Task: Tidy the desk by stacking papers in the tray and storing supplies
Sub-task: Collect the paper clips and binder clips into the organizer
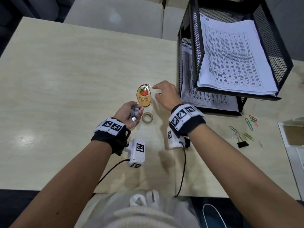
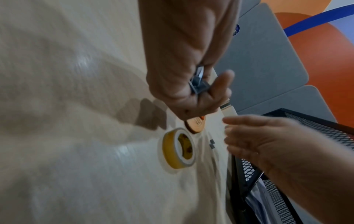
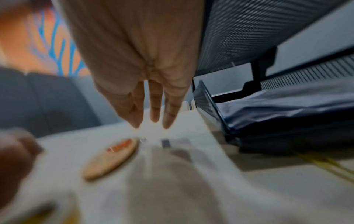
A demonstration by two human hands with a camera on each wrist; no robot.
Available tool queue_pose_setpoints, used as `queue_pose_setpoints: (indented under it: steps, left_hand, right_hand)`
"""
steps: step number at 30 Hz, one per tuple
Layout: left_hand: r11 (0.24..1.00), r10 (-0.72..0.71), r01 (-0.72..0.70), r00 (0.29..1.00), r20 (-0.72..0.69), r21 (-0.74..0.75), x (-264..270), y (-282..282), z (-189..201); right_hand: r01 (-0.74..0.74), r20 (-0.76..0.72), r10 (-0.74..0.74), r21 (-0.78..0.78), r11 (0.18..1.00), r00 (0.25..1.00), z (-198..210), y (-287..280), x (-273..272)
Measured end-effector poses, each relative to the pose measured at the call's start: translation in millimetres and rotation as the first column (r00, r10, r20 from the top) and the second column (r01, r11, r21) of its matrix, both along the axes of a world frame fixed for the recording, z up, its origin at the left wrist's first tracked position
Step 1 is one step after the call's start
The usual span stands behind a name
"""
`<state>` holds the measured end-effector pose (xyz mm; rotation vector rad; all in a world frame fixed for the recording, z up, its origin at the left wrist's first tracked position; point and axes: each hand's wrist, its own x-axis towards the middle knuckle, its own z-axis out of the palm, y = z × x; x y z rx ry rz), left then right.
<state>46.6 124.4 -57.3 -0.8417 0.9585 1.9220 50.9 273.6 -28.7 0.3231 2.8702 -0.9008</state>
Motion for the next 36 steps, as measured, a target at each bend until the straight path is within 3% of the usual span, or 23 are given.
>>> queue_pose_setpoints:
  steps: [4,9,12,16,20,23,29,33,36]
  left_hand:
    - [0.997,-0.074,0.073,0.997,-0.027,-0.028,4.5,-0.9,0.4]
    - [0.990,-0.135,0.133,0.989,-0.059,-0.039,20.5,18.2,3.8]
    - [0.976,-0.212,0.205,0.972,-0.105,-0.072,32.3,48.3,11.9]
    - [0.957,-0.290,0.280,0.943,-0.166,-0.082,49.9,107.9,25.9]
    - [0.909,-0.408,0.416,0.880,-0.241,-0.021,88.9,194.9,43.5]
    - [0.862,-0.482,0.506,0.837,-0.259,0.033,136.7,265.2,52.5]
    - [0.810,-0.563,0.583,0.802,-0.201,0.055,207.1,341.3,41.9]
    - [0.824,-0.557,0.566,0.816,-0.156,0.016,223.2,353.4,29.2]
    - [0.844,-0.535,0.535,0.833,-0.137,-0.044,225.8,351.5,18.0]
  right_hand:
    - [-0.128,0.148,0.096,0.225,0.966,0.984,-9.3,-3.1,9.0]
    - [-0.104,0.160,0.073,0.194,0.976,0.984,-11.3,-0.9,53.4]
    - [0.068,0.082,-0.070,0.033,0.997,0.994,-6.4,20.4,86.9]
    - [0.316,-0.041,-0.324,-0.138,0.939,0.945,22.1,74.4,138.7]
    - [0.534,-0.139,-0.571,-0.233,0.813,0.809,52.3,153.9,204.6]
    - [0.663,-0.118,-0.702,-0.249,0.706,0.703,55.3,212.6,261.8]
    - [0.790,0.029,-0.805,-0.216,0.574,0.592,20.5,285.0,344.1]
    - [0.797,0.095,-0.793,-0.137,0.588,0.601,-9.6,305.2,367.7]
    - [0.759,0.119,-0.750,-0.115,0.640,0.650,-14.4,305.0,376.0]
